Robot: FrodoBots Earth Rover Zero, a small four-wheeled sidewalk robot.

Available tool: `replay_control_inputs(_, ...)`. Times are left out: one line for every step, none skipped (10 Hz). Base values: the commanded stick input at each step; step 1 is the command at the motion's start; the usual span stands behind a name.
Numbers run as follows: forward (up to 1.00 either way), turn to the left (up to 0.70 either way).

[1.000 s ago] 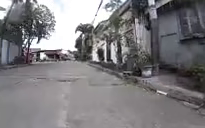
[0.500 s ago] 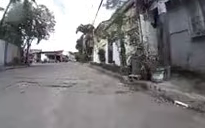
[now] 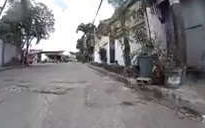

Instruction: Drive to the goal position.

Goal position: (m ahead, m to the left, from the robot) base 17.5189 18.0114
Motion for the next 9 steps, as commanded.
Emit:
replay_control_inputs(1.0, -0.03)
replay_control_inputs(1.0, -0.03)
replay_control_inputs(1.0, -0.03)
replay_control_inputs(1.0, -0.03)
replay_control_inputs(1.0, -0.03)
replay_control_inputs(1.0, -0.02)
replay_control_inputs(1.0, -0.03)
replay_control_inputs(1.0, -0.03)
replay_control_inputs(1.0, -0.03)
